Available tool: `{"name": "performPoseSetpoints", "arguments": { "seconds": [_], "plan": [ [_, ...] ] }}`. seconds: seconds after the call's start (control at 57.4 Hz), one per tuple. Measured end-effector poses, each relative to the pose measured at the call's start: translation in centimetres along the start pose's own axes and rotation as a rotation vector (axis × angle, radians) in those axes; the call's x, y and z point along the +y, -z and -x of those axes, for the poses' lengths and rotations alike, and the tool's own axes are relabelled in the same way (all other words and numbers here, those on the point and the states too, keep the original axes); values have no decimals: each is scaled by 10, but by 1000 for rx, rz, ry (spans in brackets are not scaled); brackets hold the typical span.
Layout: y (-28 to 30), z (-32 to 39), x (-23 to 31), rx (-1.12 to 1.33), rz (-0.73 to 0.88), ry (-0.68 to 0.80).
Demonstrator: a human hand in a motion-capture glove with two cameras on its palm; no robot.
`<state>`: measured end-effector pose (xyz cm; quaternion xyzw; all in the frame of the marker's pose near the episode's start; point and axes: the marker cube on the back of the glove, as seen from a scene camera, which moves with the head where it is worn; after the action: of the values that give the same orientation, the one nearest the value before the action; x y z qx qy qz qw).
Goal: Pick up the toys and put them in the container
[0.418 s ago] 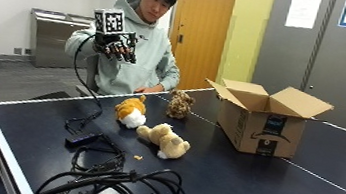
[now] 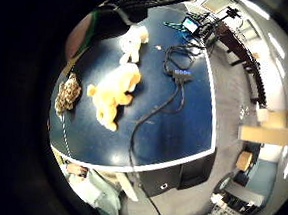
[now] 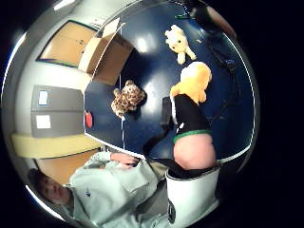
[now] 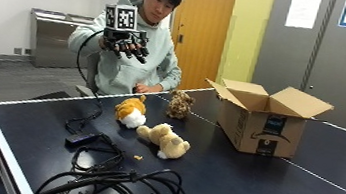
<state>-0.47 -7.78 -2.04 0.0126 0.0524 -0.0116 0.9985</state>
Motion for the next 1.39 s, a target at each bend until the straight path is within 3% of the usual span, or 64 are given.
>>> {"name": "performPoseSetpoints", "arguments": {
  "seconds": [0.052,0.192,0.366,0.645,0.819,0.941,1.08,1.254,1.394],
  "plan": [
    [-3,12,-14,-2,6,17],
    [-21,23,-111,56,39,37],
    [-96,16,-210,71,151,-51],
    [-182,7,-241,32,364,-300],
    [-187,14,-240,20,274,-291],
    [-163,33,-225,13,318,-242],
    [-88,72,-209,-19,295,-123],
    [36,160,-179,-30,90,17],
    [92,245,-163,-51,-41,158]
  ]
}}
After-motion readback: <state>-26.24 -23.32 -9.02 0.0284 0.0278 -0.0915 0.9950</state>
